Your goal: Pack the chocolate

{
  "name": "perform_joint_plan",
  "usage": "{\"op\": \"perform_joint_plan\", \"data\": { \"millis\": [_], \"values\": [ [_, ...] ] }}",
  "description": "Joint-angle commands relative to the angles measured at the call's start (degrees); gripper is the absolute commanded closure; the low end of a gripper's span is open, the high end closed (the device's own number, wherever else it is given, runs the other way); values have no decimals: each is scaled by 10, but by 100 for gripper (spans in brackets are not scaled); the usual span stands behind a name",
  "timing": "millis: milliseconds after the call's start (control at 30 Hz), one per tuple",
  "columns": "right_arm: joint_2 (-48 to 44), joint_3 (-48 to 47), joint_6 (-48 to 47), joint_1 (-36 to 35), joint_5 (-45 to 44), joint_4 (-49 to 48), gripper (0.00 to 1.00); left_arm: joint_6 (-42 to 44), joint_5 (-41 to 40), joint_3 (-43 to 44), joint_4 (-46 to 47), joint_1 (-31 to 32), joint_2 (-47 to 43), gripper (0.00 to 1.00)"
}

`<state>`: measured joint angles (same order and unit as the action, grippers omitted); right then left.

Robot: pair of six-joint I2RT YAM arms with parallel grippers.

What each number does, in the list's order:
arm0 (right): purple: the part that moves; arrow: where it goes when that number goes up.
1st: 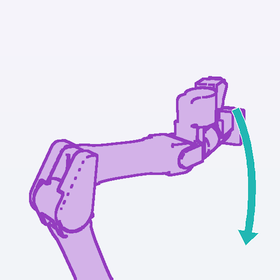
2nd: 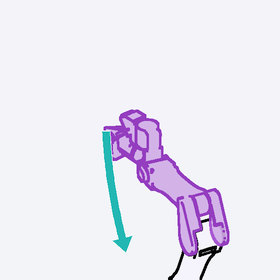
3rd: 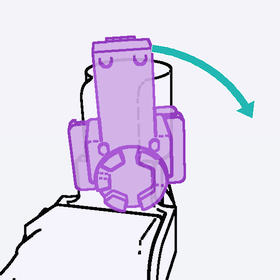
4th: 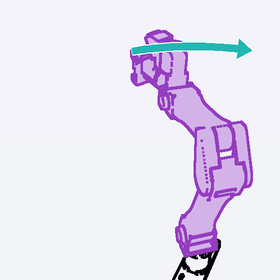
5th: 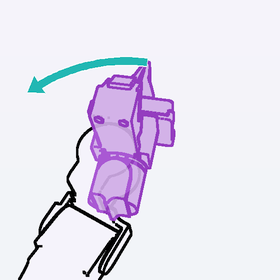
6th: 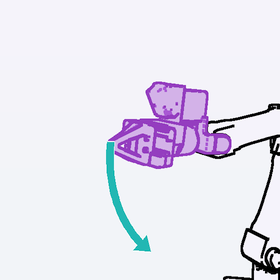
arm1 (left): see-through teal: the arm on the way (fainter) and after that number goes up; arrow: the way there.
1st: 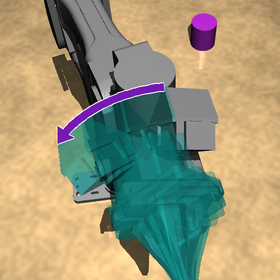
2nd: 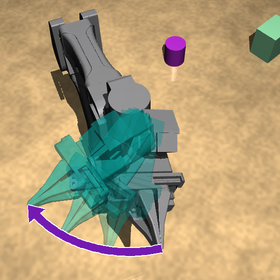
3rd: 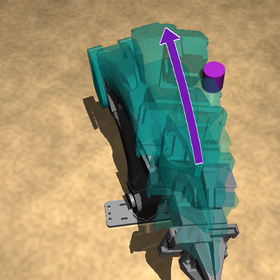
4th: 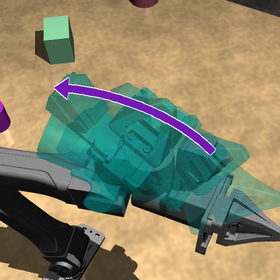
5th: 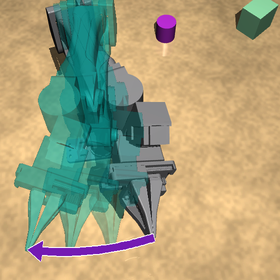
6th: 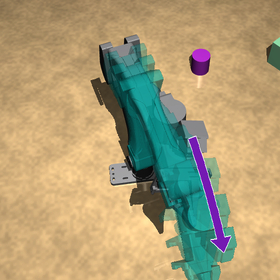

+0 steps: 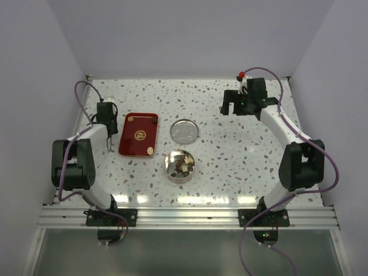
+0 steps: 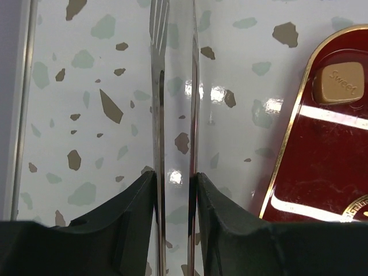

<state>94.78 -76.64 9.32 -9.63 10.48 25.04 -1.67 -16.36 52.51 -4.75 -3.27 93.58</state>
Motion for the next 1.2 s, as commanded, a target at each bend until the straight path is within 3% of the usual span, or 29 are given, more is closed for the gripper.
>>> {"op": "perform_joint_plan", "data": {
  "millis": [0,333,533,667,767,833,900,1167],
  "values": [
    [-21,-8,-9,1,-1,-3,1,13,-23,-4,38,-6,20,61],
    [-18,-13,-14,1,-23,12,1,37,-44,18,74,-25,79,59],
    [-21,-15,-17,1,-36,23,1,42,-49,44,71,-31,104,53],
    [-25,-16,-15,0,-40,28,1,29,-34,43,70,-34,99,34],
    [-27,-18,-14,1,-40,31,1,23,-26,42,67,-34,87,27],
    [-28,-18,-14,1,-39,31,1,20,-24,43,63,-34,75,8],
    [-29,-17,-12,1,-37,30,1,20,-21,42,60,-34,63,0],
    [-38,-11,-13,2,-39,30,1,-20,-17,44,48,-33,-8,0]
  ]
}}
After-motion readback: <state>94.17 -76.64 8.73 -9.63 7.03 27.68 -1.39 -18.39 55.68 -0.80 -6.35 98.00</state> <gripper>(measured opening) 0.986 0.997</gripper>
